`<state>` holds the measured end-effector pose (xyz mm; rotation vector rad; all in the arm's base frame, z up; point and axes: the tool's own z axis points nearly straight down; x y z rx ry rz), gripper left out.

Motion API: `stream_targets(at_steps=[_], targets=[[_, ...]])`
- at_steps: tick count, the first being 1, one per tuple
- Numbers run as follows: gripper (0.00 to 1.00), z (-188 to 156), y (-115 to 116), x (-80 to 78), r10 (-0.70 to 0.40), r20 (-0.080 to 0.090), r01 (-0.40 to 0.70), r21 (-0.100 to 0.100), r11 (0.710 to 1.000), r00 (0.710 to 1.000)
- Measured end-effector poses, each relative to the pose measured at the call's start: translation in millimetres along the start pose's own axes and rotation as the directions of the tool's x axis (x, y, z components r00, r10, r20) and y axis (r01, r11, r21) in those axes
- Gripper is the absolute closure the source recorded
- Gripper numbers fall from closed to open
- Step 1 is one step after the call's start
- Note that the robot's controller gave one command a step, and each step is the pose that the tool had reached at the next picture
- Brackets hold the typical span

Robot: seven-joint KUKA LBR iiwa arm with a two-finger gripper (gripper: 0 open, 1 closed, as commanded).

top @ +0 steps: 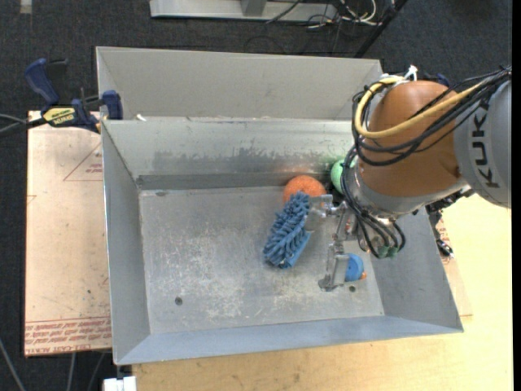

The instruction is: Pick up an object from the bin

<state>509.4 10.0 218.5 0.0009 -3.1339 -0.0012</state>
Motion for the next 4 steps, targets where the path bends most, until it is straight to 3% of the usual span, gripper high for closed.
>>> stream_targets(at_steps=[1, 2, 3, 4], targets=[[0.00, -4.5, 0.0, -1.4, 0.000, 0.008, 0.000, 0.000, 1.000, 1.000], [0.00, 39.5, 4.5, -22.6, -0.111, 0.011, 0.111, 0.001, 0.994, 0.994], [0.00, 57.0, 3.9, -41.7, -0.447, 0.009, 0.447, 0.003, 0.894, 0.894], [0.00, 64.4, 2.2, -68.8, -0.524, 0.012, 0.524, 0.005, 0.852, 0.852]])
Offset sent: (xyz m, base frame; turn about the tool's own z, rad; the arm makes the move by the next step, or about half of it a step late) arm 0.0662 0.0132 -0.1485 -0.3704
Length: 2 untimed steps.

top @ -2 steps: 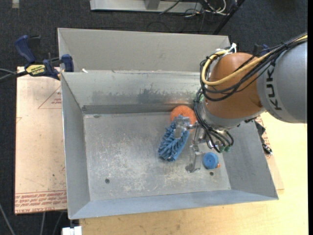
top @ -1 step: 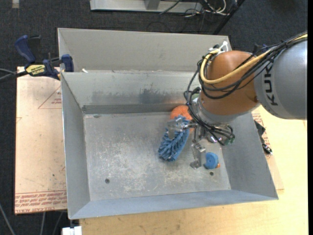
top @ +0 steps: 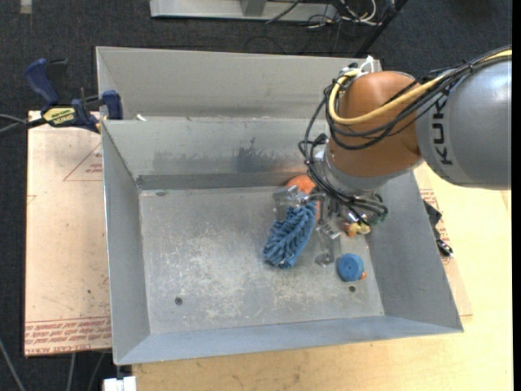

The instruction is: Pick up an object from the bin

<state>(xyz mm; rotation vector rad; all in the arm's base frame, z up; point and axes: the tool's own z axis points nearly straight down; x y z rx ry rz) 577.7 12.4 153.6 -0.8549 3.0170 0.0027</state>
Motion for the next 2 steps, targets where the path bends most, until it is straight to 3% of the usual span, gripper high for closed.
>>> stream_targets(at_steps=[1, 2], targets=[[0.00, 35.4, -11.0, -7.0, 0.078, -0.001, -0.078, 0.000, 0.997, 0.997], [1.00, 82.2, -29.4, -30.4, -0.389, 0.003, 0.389, -0.001, 0.921, 0.921]])
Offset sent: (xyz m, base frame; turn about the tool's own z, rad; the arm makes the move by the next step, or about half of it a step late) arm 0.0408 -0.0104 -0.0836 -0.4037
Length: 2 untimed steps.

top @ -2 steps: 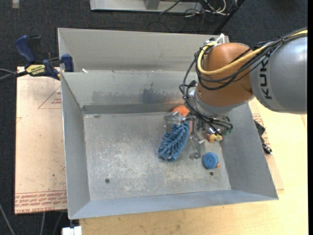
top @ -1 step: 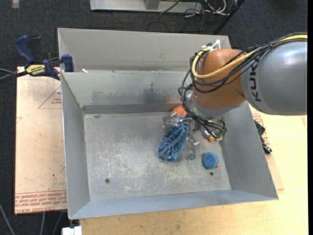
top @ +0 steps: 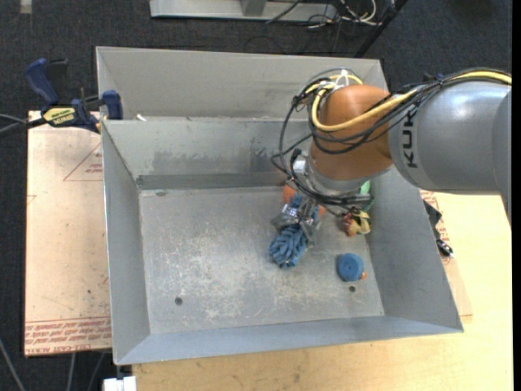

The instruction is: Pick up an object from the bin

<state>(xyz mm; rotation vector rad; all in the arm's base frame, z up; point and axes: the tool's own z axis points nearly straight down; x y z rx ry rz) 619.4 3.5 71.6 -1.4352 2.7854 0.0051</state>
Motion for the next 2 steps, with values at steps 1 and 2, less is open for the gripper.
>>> stream_targets(at_steps=[1, 2], targets=[[1.00, 0.0, 0.0, 0.0, 0.000, 0.000, 0.000, 0.000, 1.000, 1.000], [1.00, -3.6, 0.9, 0.5, 0.000, -0.001, 0.000, -0.002, 1.000, 1.000]])
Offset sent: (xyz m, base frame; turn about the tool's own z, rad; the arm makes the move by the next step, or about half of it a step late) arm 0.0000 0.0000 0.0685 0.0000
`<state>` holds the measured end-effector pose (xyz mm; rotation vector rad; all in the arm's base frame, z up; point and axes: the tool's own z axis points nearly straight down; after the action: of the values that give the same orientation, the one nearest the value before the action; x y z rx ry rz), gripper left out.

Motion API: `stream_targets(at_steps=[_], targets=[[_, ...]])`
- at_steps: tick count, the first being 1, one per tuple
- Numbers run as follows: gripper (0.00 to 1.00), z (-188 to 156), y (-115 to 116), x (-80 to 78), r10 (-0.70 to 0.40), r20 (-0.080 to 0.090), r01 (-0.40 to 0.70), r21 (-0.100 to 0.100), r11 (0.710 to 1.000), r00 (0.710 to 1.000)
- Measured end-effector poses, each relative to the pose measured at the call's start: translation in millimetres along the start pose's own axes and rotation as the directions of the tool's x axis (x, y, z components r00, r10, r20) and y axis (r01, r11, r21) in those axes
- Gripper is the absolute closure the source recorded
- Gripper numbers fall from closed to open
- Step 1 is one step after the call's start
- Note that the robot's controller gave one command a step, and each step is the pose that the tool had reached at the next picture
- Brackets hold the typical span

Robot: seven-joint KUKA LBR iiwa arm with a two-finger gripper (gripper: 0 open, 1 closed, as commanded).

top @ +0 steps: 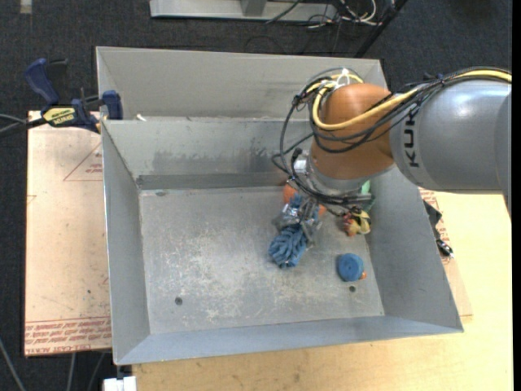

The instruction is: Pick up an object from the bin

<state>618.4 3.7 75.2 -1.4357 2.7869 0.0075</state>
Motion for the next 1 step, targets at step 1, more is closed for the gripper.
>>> stream_targets(at_steps=[1], targets=[[1.00, -18.3, 1.3, 0.6, 0.000, -0.002, 0.000, -0.003, 1.000, 1.000]])
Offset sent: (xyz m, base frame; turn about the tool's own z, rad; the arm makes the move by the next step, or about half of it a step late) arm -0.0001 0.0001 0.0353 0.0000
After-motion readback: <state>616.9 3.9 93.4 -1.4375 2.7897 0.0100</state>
